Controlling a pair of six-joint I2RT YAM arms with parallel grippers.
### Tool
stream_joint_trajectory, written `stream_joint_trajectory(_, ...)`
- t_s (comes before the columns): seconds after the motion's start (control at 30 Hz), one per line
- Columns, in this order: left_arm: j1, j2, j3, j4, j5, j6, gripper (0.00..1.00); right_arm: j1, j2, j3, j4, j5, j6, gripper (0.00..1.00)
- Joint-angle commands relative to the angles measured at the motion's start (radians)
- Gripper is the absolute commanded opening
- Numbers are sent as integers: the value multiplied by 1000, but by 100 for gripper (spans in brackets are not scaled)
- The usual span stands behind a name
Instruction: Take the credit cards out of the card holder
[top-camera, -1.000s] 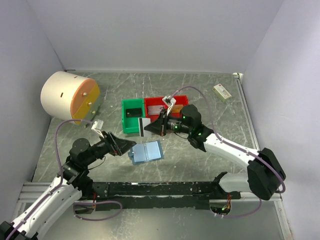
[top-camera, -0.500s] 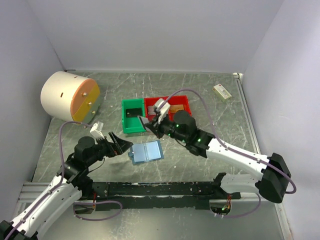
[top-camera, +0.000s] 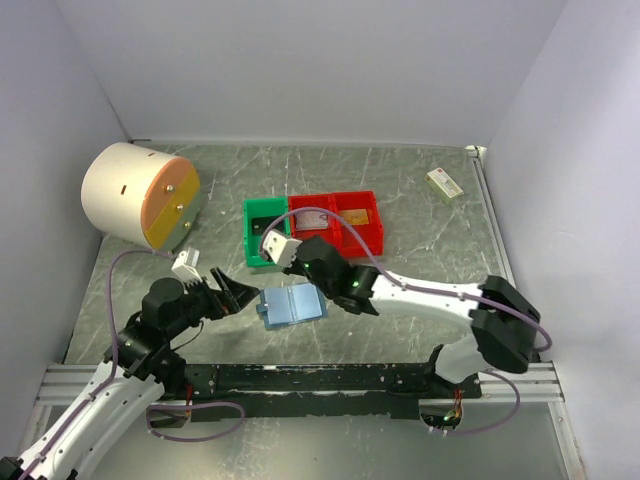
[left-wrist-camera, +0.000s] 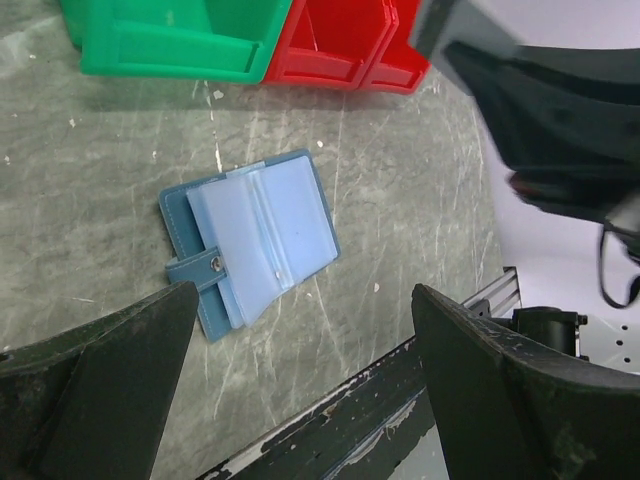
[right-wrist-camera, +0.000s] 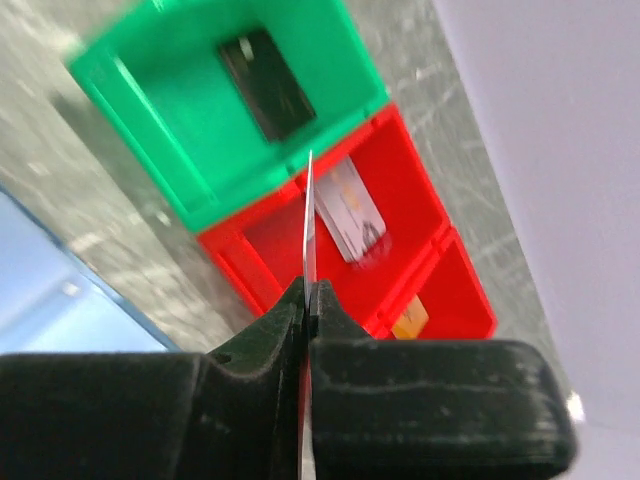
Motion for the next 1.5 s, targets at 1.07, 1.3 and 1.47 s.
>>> stream_joint_trajectory(1.07, 7, 40, 49, -58, 4, 26, 100, -302, 322, 175, 86, -142, -176, 0)
stream_joint_trajectory(1.3, 7, 26, 41, -22, 25, 31, 100, -315, 409, 224, 95, -138, -221, 0)
stream_joint_trajectory(1.47, 7, 29, 53, -29, 34, 41, 100, -325, 467, 265, 92, -136, -231, 0)
